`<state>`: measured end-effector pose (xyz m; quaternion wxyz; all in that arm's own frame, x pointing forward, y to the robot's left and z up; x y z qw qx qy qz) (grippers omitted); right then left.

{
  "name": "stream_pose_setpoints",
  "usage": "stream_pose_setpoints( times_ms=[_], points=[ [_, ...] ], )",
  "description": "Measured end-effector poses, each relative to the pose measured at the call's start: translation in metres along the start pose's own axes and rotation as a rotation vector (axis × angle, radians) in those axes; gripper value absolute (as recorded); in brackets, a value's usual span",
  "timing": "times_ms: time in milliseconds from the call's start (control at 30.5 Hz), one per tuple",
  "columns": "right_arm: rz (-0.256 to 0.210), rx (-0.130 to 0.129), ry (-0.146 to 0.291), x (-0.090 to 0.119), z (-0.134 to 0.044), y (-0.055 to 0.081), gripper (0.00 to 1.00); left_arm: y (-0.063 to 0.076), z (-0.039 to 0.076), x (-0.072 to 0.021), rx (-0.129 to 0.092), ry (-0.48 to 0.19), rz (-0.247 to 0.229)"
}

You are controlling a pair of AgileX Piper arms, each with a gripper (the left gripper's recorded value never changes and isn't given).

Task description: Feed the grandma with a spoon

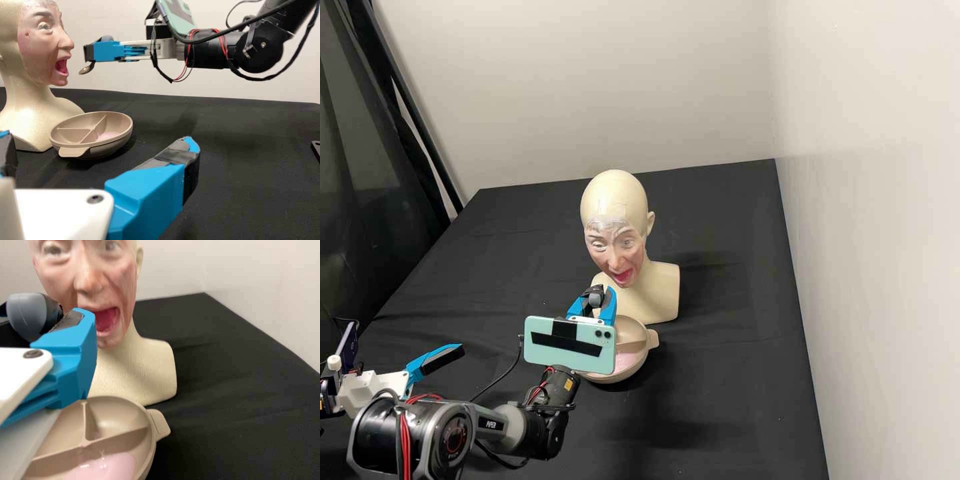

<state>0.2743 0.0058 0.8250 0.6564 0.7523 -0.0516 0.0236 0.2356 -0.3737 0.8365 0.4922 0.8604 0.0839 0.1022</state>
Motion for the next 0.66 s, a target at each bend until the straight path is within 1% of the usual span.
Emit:
stream_pose_setpoints(
  times_ms=[33,98,230,295,328,394,492,558,623,656],
  points=[
    [0.008,0.011,0.01,-0.001,0.0,0.0,0.0,0.0,0.0,0.0,0.0,0.0,0.0],
    [0.01,0.021,0.009,-0.004,0.001,0.0,0.0,0.0,0.0,0.0,0.0,0.0,0.0],
    [0.009,0.023,0.005,-0.006,0.002,-0.001,0.0,0.0,0.0,0.0,0.0,0.0,0.0],
    [0.009,0.023,0.005,-0.006,0.002,-0.001,0.0,0.002,0.0,-0.0005,0.001,0.001,0.007],
    [0.009,0.023,0.005,-0.006,0.002,-0.001,0.0,0.003,0.001,-0.0008,0.01,0.008,0.014],
    [0.009,0.023,0.005,-0.006,0.002,-0.001,0.0,0.004,0.001,-0.0017,0.035,0.027,0.041],
    [0.009,0.023,0.005,-0.006,0.002,-0.001,0.0,0.007,0.005,-0.0038,0.058,0.046,0.075],
    [0.009,0.023,0.005,-0.006,0.002,-0.001,0.0,0.008,0.006,-0.0073,0.061,0.064,0.085],
    [0.009,0.023,0.005,-0.006,0.002,-0.001,0.0,0.009,0.006,-0.0109,0.058,0.061,0.09],
    [0.009,0.023,0.005,-0.006,0.002,-0.001,0.0,0.01,0.006,-0.0123,0.051,0.06,0.094]
  ],
)
